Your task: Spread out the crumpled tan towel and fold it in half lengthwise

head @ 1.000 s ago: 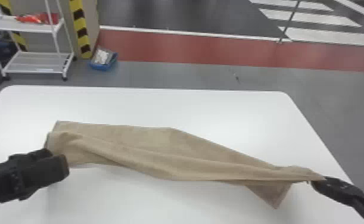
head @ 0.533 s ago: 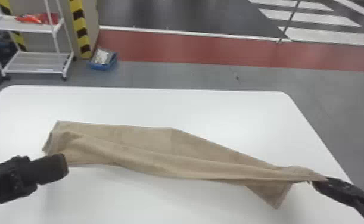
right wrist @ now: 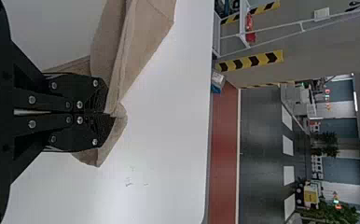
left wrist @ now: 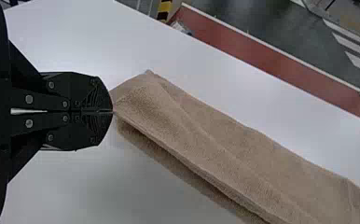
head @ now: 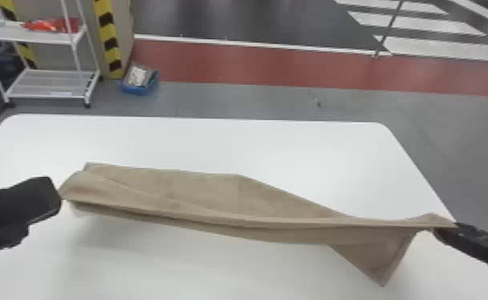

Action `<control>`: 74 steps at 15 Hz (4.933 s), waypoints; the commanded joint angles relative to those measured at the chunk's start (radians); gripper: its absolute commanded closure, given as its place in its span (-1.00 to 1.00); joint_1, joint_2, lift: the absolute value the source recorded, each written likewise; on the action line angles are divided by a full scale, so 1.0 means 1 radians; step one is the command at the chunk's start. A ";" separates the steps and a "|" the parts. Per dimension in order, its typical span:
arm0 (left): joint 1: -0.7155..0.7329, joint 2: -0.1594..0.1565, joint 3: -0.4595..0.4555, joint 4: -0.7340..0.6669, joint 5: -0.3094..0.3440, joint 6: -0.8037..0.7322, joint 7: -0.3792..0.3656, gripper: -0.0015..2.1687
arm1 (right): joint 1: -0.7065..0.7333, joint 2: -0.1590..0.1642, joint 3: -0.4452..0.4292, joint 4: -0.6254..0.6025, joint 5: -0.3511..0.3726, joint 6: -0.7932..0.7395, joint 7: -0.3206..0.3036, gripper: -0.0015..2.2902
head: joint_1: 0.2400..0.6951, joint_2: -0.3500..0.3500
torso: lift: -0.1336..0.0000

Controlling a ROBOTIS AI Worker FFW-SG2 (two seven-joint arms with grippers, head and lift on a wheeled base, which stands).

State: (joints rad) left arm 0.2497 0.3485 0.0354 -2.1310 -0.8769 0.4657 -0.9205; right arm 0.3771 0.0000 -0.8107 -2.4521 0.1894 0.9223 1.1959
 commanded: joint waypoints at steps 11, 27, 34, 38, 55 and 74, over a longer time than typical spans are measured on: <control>-0.518 -0.192 -0.114 0.255 0.111 0.270 -0.031 0.32 | -0.523 -0.192 0.334 0.131 0.134 0.650 -0.144 0.74 | 1.00 -0.42 | -0.86; -0.811 -0.218 0.037 0.427 0.174 0.310 0.017 0.32 | -0.742 -0.482 0.260 0.254 -0.010 0.650 -0.167 0.74 | -0.51 -0.49 | -0.86; -0.107 -0.178 0.270 -0.087 0.300 0.202 -0.008 0.32 | -0.102 -0.186 -0.134 -0.019 -0.243 0.571 -0.018 0.74 | 0.88 -0.36 | -0.86; 0.089 -0.184 0.307 -0.138 0.383 0.077 -0.004 0.32 | 0.010 -0.107 -0.140 -0.027 -0.252 0.412 0.028 0.75 | 1.00 -0.30 | -0.86; -0.359 -0.102 -0.381 0.345 0.015 -0.420 -0.121 -0.69 | 0.025 -0.028 -0.104 -0.056 -0.197 0.427 0.024 0.74 | 1.00 -1.00 | -0.86; -0.647 -0.112 -0.540 0.700 -0.129 -0.402 -0.219 -0.58 | -0.023 -0.028 -0.079 -0.030 -0.137 0.430 0.011 0.74 | 1.00 -1.00 | -0.86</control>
State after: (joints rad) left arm -0.3973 0.2333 -0.5046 -1.4312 -1.0074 0.0637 -1.1353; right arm 0.3597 -0.0262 -0.8980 -2.4893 0.0464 1.3538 1.2088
